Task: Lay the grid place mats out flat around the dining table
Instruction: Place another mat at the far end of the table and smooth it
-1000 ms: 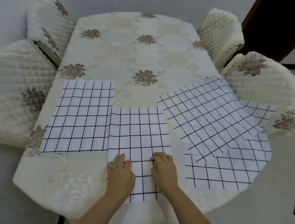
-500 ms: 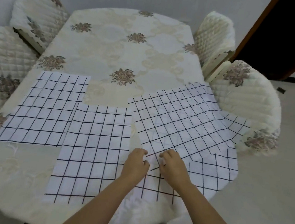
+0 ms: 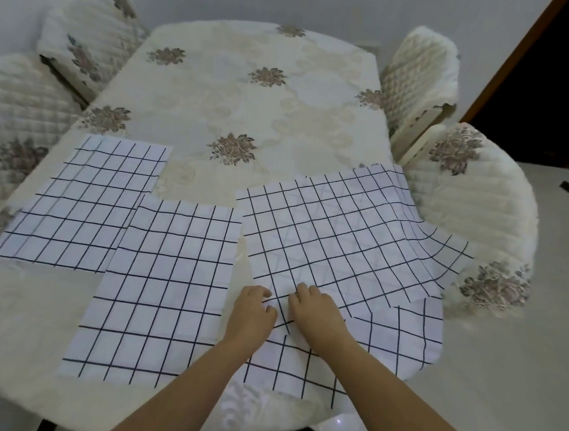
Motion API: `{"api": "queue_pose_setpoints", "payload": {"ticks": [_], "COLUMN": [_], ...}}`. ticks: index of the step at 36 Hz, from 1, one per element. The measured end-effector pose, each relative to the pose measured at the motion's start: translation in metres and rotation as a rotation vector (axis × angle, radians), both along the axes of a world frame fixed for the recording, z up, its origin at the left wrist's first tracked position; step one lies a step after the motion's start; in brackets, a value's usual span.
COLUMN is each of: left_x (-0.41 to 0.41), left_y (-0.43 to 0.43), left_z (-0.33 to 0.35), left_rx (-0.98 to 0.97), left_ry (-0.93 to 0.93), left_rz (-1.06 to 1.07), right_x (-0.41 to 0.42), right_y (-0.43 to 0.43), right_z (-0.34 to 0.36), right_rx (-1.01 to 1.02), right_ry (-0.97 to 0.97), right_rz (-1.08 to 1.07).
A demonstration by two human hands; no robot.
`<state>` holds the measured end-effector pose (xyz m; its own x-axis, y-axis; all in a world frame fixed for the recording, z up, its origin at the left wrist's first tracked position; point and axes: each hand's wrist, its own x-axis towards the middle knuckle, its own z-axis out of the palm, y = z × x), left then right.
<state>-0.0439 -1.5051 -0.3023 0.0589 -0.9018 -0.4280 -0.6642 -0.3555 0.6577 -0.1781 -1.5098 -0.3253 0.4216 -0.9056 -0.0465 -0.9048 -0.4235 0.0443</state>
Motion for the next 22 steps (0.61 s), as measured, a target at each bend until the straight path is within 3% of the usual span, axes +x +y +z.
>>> {"api": "queue_pose_setpoints", "payload": {"ticks": [12,16,22], "left_x": [0.027,0.036,0.034], "left_y": [-0.002,-0.002,-0.01], "left_z": [0.017,0.022,0.029], "left_rx": [0.155,0.218,0.375], "left_ry": [0.075,0.158,0.52], "left_rz": [-0.018,0.01,0.259], "right_x": [0.002,0.004,0.011], "right_y": [-0.015,-0.018,-0.019], "right_z": [-0.005,0.004,0.027], "right_rx": [0.015,-0.057,-0.17], "right_ry": [-0.031,-0.137,-0.308], "right_rz": [-0.136,-0.226,-0.283]}}
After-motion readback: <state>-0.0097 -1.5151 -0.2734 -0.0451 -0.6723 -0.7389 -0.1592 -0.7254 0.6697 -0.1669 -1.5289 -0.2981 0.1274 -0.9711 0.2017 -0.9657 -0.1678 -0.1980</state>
